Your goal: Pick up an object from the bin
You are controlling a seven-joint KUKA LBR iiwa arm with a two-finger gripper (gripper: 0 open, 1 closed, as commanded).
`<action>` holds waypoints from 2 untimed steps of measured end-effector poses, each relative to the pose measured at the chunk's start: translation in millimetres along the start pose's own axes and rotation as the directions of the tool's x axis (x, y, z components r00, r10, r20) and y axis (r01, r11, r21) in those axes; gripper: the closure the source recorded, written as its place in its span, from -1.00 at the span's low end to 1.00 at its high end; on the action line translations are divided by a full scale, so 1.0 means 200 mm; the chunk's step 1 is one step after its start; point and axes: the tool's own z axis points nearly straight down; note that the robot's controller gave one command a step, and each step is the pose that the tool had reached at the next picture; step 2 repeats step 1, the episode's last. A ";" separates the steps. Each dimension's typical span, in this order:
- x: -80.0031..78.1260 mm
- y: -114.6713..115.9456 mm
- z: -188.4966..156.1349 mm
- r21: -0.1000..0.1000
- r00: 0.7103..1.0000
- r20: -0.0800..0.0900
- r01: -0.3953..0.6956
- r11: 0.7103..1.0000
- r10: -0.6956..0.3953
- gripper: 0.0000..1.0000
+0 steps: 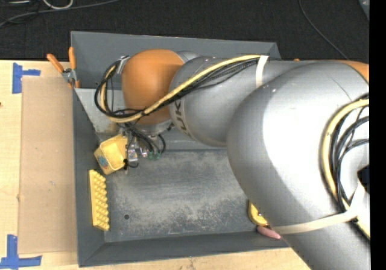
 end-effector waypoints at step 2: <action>0.00 0.00 -0.24 -0.004 1.000 0.000 -0.003 1.000 0.003 1.00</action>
Offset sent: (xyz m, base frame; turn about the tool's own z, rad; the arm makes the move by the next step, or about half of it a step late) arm -0.0019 -0.0001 0.0473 0.0006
